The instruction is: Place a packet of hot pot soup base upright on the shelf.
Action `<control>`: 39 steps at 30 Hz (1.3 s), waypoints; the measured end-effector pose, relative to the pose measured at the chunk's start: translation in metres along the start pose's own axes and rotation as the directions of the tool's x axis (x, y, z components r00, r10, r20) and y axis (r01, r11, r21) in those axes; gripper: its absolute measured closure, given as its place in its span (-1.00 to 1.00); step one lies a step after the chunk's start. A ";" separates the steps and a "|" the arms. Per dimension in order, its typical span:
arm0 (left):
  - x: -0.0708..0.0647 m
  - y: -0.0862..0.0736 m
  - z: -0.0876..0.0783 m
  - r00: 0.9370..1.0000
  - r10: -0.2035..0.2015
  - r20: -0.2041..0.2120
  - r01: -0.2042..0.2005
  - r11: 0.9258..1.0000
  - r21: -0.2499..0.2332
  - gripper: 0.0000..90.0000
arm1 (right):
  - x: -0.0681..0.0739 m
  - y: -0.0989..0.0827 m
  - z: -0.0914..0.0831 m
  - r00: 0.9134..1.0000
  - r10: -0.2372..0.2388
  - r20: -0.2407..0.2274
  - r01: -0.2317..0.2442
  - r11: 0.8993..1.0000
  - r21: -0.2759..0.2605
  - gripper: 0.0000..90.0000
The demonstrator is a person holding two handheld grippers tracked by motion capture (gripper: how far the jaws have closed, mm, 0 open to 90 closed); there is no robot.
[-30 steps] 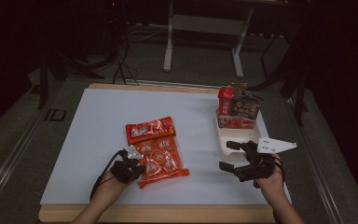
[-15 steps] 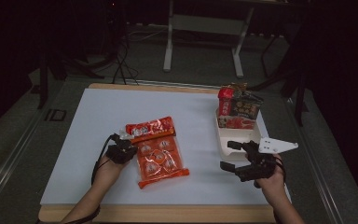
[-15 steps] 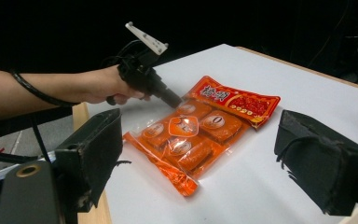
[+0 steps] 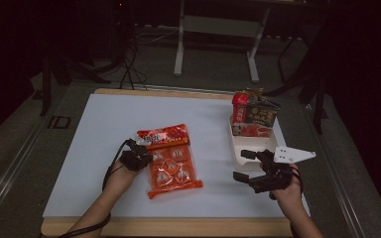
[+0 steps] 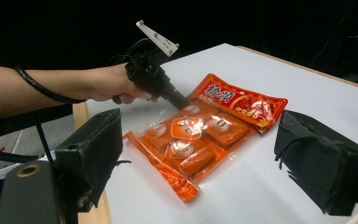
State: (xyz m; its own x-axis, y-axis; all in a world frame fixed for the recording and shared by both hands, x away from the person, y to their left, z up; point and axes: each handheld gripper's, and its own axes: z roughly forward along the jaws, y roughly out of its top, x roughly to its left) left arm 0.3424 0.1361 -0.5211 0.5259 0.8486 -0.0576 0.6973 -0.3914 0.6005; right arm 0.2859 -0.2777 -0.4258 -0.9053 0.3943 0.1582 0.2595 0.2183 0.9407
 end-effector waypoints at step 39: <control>-0.029 0.027 0.012 0.997 0.043 0.065 -0.038 0.996 -0.077 0.66 | -0.002 -0.003 -0.005 1.000 -0.006 0.011 0.006 1.000 -0.010 -0.66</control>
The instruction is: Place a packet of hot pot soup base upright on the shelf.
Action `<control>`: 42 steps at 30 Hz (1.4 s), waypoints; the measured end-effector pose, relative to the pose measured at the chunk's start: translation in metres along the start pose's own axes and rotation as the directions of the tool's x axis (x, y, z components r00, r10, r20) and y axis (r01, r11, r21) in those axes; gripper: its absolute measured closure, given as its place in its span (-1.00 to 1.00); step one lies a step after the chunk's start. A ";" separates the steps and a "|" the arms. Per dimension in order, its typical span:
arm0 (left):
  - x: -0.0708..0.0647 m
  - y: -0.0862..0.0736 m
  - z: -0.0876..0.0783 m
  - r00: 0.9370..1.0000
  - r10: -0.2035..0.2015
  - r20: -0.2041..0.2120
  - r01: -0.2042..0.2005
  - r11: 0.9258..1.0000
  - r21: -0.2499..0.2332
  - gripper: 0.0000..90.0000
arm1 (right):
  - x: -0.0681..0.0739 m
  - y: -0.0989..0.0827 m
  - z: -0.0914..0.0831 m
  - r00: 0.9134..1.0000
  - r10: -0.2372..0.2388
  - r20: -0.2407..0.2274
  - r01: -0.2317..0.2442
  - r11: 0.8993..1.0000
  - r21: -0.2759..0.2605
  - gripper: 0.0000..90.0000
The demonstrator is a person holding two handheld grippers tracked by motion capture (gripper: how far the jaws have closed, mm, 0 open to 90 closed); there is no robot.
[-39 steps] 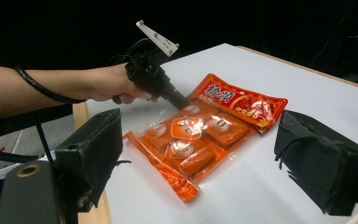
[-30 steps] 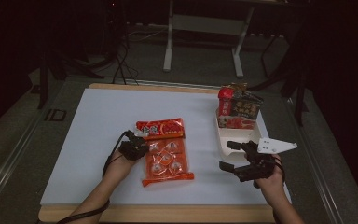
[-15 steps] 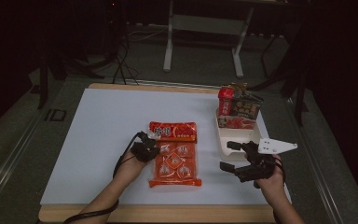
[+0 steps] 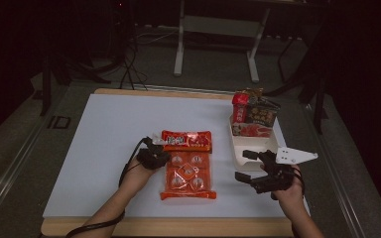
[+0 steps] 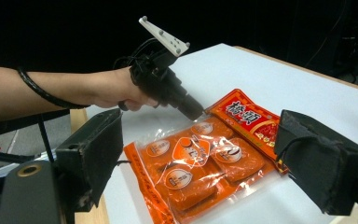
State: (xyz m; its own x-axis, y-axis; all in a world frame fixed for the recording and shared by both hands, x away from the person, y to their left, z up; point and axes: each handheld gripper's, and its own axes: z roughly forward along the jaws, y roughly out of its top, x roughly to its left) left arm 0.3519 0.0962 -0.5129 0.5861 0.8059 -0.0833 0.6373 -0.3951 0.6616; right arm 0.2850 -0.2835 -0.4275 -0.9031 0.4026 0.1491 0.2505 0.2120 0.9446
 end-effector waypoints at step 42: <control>0.066 0.019 0.046 0.996 -0.087 0.036 0.089 0.993 -0.075 0.04 | 0.007 -0.007 -0.001 0.998 -0.041 0.042 0.039 0.999 0.034 -0.67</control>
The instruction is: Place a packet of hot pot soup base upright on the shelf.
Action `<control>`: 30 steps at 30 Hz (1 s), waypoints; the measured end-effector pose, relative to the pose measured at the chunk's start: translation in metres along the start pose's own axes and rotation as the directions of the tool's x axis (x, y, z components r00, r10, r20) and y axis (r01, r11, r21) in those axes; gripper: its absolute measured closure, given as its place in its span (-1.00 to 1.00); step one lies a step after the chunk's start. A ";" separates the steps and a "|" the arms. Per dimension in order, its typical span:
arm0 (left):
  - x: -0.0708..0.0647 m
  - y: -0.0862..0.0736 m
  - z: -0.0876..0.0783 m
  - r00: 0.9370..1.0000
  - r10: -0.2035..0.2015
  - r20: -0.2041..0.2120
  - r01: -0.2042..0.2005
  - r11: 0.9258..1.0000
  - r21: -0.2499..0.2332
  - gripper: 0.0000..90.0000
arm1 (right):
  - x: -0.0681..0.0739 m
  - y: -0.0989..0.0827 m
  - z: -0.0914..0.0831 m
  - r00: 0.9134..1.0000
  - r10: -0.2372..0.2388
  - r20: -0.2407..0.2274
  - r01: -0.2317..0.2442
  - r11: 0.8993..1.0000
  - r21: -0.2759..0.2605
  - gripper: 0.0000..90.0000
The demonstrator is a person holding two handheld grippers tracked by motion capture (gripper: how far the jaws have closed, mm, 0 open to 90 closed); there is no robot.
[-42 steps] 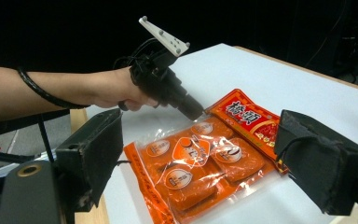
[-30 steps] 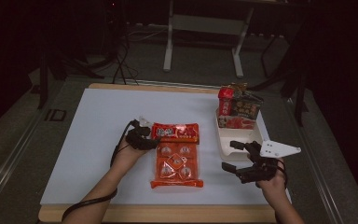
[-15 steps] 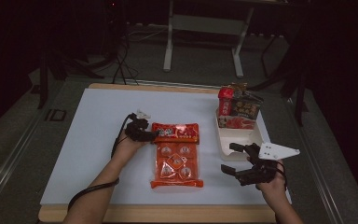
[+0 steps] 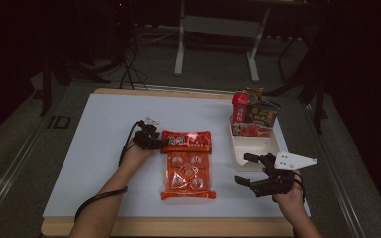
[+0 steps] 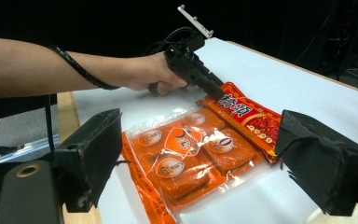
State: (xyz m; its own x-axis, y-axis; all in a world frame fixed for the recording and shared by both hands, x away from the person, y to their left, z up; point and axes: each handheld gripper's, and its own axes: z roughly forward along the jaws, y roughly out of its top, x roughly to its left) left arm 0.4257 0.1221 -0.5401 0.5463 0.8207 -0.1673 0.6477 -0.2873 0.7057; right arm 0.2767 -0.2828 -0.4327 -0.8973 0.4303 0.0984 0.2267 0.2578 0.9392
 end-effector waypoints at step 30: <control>-0.040 0.019 -0.004 0.990 0.097 -0.104 -0.090 0.994 0.068 1.00 | -0.001 0.001 0.000 1.000 -0.010 -0.003 0.010 1.000 -0.009 -0.66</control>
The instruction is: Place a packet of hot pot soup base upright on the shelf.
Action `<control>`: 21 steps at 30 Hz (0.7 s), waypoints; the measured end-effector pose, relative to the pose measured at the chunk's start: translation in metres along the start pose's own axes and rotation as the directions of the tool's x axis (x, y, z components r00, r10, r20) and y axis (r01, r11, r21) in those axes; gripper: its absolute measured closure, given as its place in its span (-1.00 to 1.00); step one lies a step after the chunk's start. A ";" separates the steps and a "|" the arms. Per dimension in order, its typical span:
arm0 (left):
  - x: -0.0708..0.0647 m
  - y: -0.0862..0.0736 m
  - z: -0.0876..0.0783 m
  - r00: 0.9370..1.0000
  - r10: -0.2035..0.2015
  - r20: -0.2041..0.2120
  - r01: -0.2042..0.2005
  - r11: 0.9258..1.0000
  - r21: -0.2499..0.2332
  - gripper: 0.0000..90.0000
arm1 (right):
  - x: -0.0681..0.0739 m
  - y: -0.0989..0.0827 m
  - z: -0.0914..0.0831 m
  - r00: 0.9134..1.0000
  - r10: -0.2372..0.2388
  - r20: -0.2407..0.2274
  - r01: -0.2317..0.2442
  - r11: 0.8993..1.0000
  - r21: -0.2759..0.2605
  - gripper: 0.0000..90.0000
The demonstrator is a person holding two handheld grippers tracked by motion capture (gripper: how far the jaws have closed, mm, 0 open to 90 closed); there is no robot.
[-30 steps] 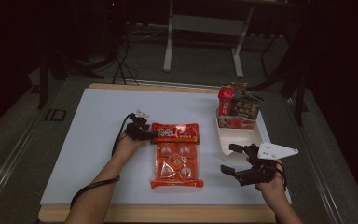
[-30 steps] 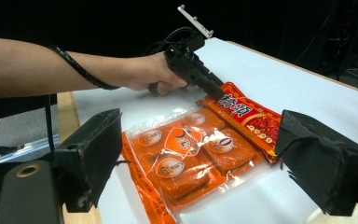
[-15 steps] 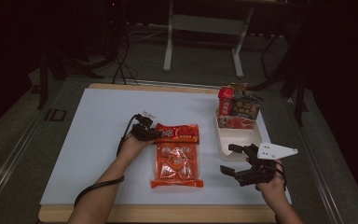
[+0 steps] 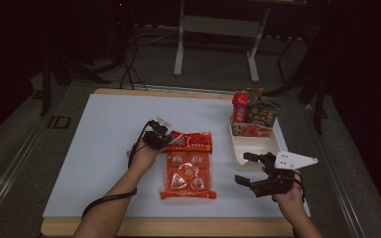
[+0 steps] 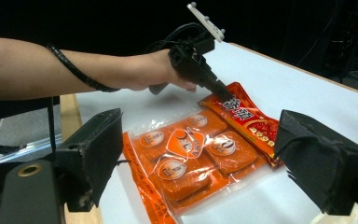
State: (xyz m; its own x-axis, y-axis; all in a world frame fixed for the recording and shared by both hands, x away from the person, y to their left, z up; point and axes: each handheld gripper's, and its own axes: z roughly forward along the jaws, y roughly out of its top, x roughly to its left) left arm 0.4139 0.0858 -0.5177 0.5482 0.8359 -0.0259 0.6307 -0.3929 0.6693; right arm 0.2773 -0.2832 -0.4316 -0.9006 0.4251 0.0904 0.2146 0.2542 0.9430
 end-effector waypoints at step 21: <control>-0.014 0.004 -0.063 0.997 0.072 0.035 -0.062 0.971 -0.230 1.00 | 0.001 0.005 -0.004 0.993 0.010 0.115 -0.010 1.000 -0.001 -0.77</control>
State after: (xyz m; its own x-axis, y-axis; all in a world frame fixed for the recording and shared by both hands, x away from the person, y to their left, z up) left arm 0.3739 0.0962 -0.4678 0.6115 0.7913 -0.0039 0.4518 -0.3451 0.8227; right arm 0.2762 -0.2852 -0.4252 -0.8490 0.5247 0.0622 0.2231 0.2494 0.9424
